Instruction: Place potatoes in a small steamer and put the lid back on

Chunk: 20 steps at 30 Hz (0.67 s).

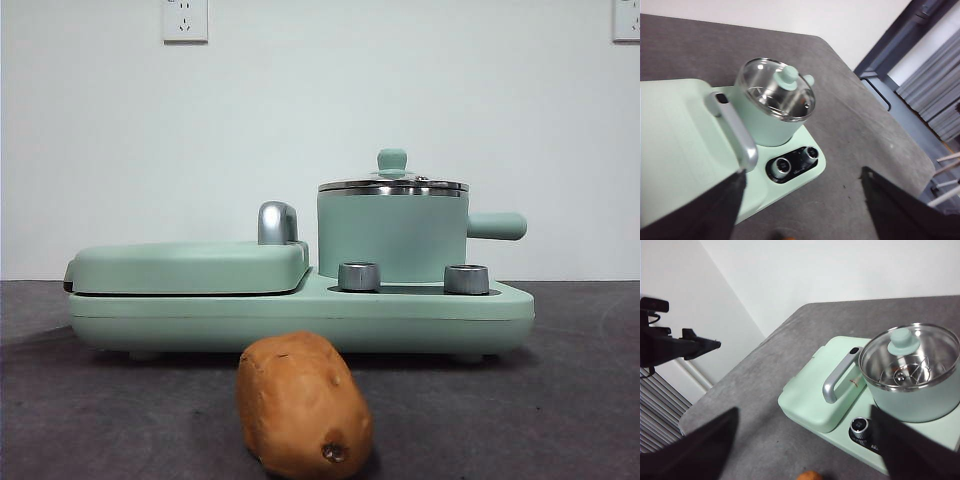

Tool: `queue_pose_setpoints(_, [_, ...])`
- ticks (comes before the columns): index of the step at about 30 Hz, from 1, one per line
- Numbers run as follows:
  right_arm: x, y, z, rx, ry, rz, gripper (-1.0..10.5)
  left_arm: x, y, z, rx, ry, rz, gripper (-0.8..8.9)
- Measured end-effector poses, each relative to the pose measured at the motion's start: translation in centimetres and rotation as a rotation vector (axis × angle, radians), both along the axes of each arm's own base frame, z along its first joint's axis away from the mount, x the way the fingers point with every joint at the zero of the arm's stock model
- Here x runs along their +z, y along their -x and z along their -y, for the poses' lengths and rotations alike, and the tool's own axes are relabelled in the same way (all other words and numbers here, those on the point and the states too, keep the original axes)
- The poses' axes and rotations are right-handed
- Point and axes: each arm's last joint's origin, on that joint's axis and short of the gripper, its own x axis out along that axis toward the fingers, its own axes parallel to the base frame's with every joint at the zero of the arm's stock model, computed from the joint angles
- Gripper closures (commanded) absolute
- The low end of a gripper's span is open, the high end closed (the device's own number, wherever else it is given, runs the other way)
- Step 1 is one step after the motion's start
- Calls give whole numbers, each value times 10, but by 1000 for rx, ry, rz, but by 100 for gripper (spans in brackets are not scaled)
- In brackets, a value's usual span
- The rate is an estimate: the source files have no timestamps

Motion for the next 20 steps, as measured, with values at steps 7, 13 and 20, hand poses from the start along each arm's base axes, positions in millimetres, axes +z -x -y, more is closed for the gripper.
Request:
queue_pose_setpoints(7, [-4,1,0,0,0,-47,464,20,-33,23,-90,-14,-59,314])
queue_pose_setpoints(13, [-7,2,0,0,0,-83,464,34,-79,64,-167,-78,-68,315])
queue_pose_setpoints(20, [-8,3,0,-1,1,-96,464,32,-130,131,-158,-261,-95,316])
